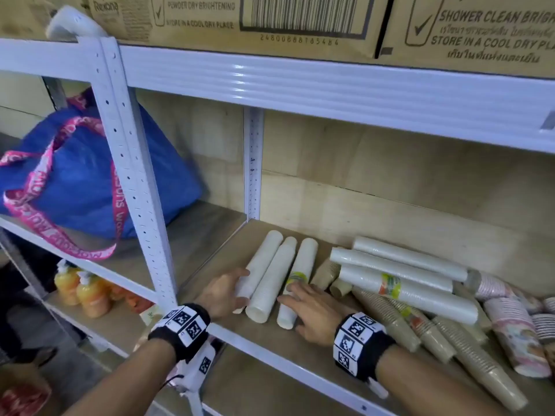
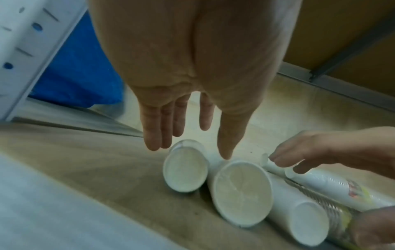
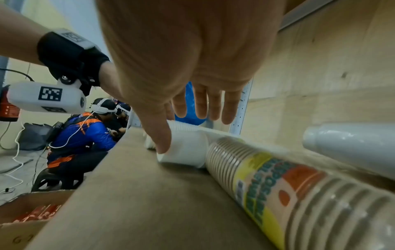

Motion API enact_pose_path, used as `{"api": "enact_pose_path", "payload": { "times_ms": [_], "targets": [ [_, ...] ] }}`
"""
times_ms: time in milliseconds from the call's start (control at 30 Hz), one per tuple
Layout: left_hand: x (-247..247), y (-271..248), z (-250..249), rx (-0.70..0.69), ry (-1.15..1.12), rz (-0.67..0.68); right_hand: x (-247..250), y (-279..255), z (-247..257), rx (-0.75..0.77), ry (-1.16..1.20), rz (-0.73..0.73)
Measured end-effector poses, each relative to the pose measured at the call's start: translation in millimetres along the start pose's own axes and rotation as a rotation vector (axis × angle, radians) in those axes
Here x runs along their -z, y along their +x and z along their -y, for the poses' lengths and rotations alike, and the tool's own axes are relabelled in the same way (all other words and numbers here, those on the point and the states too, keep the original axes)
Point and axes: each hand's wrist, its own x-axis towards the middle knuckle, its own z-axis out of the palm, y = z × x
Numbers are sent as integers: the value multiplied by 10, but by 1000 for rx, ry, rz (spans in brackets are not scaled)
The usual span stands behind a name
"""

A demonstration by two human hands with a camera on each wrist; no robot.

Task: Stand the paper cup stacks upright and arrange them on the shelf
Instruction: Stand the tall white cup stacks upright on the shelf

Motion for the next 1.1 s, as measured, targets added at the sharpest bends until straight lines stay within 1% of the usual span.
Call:
{"api": "enact_pose_path", "payload": {
  "times_ms": [100,167,267,367,500,667,800,867,967,1100],
  "targets": [
    [-58,-23,13,49,-54,-6,-53,31,14,5,-49,24],
    [-115,-22,35,69,-75,3,-88,58,25,22,-68,13],
    [-149,-29,37,87,-71,-8,-160,115,42,40,-93,4],
    [-200,-40,39,118,-71,-7,-213,157,78,42,-161,33],
    [-236,-40,-9,131,-74,-3,-204,177,102,45,-192,34],
    [-204,-27,-72,127,-47,8,-163,180,60,76,-161,-7],
    [-97,-39,-127,141,6,-20,-43,166,17,71,-97,-155],
    [-1,-43,-166,102,1,-63,71,171,-5,68,-56,-246],
    [157,-19,-277,17,-1,-154,288,172,-47,-11,27,-385],
    [347,36,-472,-64,-20,-284,575,205,-149,-140,82,-535]
  ]
}}
